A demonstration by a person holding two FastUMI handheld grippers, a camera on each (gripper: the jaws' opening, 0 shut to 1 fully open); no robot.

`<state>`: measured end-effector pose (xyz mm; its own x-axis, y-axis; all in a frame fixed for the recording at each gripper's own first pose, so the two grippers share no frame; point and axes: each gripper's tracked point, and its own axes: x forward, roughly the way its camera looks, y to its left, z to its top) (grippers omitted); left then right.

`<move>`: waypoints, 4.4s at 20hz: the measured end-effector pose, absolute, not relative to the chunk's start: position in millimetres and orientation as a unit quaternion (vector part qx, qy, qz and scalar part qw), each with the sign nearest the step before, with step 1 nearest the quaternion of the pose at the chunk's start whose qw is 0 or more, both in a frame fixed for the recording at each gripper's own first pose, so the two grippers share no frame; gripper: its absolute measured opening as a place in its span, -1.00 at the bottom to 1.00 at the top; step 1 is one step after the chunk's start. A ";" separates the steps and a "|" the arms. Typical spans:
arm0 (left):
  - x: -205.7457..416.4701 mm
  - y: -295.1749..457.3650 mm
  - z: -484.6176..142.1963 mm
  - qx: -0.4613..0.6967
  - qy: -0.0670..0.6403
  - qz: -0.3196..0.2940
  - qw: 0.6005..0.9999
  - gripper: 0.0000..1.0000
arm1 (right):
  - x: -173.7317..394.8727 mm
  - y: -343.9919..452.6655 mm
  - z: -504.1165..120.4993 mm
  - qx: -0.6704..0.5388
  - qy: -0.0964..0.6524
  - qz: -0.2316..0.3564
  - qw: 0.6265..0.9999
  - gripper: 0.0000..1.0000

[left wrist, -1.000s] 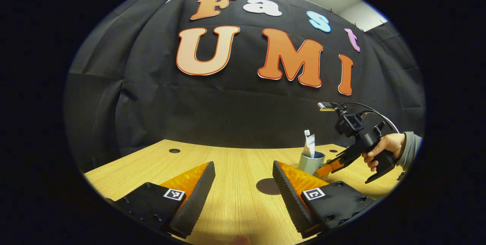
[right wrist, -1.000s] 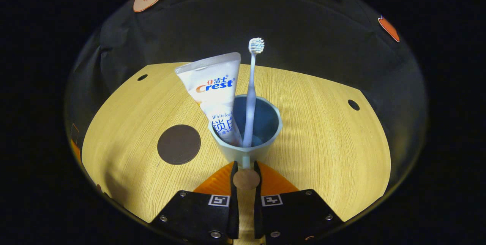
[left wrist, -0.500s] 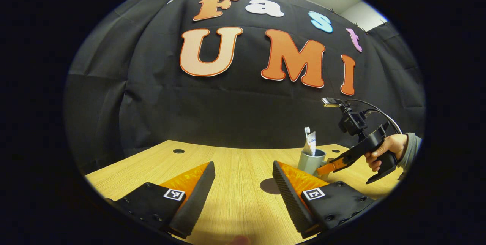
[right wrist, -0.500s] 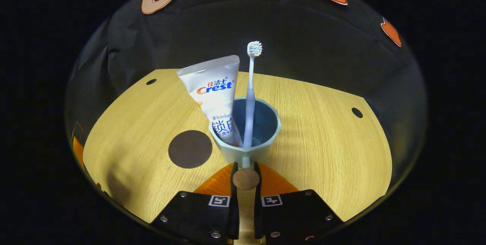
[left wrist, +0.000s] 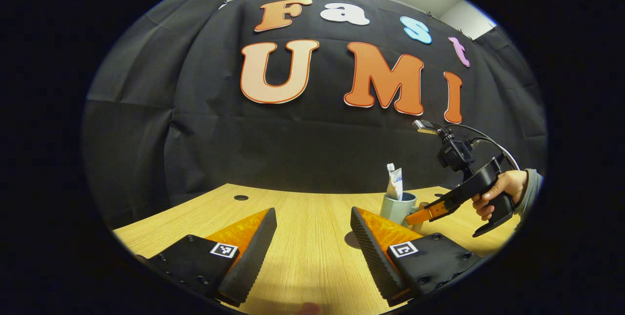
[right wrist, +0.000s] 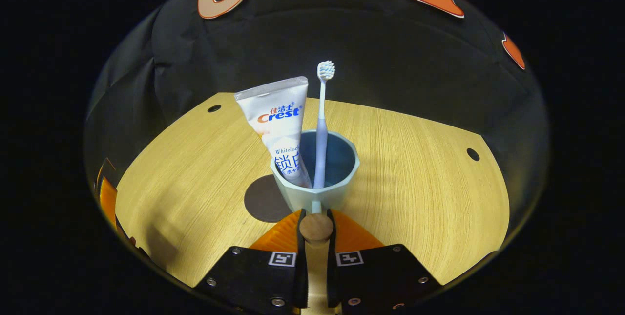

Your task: Put the toothbrush and toothpaste on the desktop into the cup, then pick up the cup and place it on the coaster on the desktop.

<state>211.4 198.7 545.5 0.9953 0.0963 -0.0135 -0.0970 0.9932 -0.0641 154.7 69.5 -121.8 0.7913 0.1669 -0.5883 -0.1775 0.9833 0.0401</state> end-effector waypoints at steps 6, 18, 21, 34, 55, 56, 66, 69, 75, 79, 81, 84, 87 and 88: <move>208.2 211.2 537.5 -0.044 0.014 0.059 0.997 0.90 | 151.8 58.4 -112.9 -0.037 0.290 0.099 0.951 -0.70; 207.1 211.5 528.5 -0.057 0.027 0.053 0.997 0.94 | 154.3 56.0 -118.7 -0.058 0.327 0.110 0.937 -0.61; 206.9 214.0 527.1 -0.059 0.029 0.055 0.996 0.94 | 154.1 60.1 -122.7 -0.027 0.354 0.105 0.929 -0.54; 205.2 221.9 514.7 -0.076 0.042 0.065 0.994 0.94 | 157.5 60.2 -145.5 -0.039 0.386 0.114 0.915 -0.61; 201.6 230.3 508.2 -0.090 0.046 0.073 0.992 0.94 | 153.9 51.8 -139.1 -0.064 0.398 0.115 0.908 -0.40; 201.5 230.6 508.3 -0.091 0.045 0.075 0.992 0.94 | 156.7 52.2 -135.7 -0.069 0.400 0.119 0.906 -0.36; 196.5 242.6 502.2 -0.105 0.049 0.085 0.990 0.94 | 163.1 54.1 -119.5 -0.069 0.433 0.146 0.887 -0.51; 198.0 237.8 501.8 -0.108 0.053 0.080 0.990 0.94 | 162.7 53.5 -119.8 -0.045 0.438 0.150 0.885 -0.58; 197.5 242.5 501.5 -0.101 0.055 0.085 0.990 0.94 | 162.1 45.2 -110.2 -0.035 0.406 0.117 0.906 -0.75; 195.8 246.3 500.0 -0.100 0.056 0.090 0.989 0.94 | 164.1 46.4 -103.9 -0.050 0.393 0.111 0.912 -0.75; 195.3 246.2 497.7 -0.100 0.058 0.090 0.989 0.94 | 167.0 47.9 -100.2 -0.051 0.382 0.117 0.915 -0.76; 196.4 244.0 496.6 -0.101 0.059 0.087 0.989 0.94 | 169.3 47.9 -99.7 -0.046 0.372 0.127 0.918 -0.76; 196.5 244.8 496.5 -0.098 0.058 0.086 0.990 0.94 | 168.5 50.1 -99.1 -0.047 0.369 0.137 0.918 -0.77; 194.6 245.2 496.9 -0.098 0.058 0.086 0.990 0.94 | 168.6 50.4 -99.7 -0.047 0.371 0.142 0.917 -0.76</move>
<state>194.6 245.2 496.9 0.9783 0.1595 -0.1323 -0.1824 0.9658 -0.1843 168.6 50.4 -99.7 0.6846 0.2249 -0.6933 -0.2951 0.9553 0.0185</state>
